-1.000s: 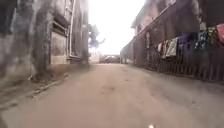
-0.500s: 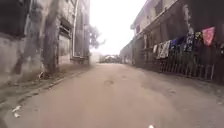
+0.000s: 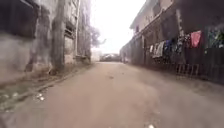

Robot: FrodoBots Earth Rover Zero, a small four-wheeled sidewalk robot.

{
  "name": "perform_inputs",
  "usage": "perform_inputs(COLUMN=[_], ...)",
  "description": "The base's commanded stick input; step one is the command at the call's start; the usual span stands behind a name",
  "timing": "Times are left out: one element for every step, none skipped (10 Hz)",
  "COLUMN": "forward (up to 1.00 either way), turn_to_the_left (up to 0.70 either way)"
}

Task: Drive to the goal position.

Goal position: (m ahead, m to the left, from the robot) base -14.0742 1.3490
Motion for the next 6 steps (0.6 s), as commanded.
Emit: perform_inputs(forward=[-1.0, -1.0, -1.0, -1.0, -1.0, -1.0], turn_to_the_left=[0.0, 0.0, 0.0, 0.0, 0.0, 0.0])
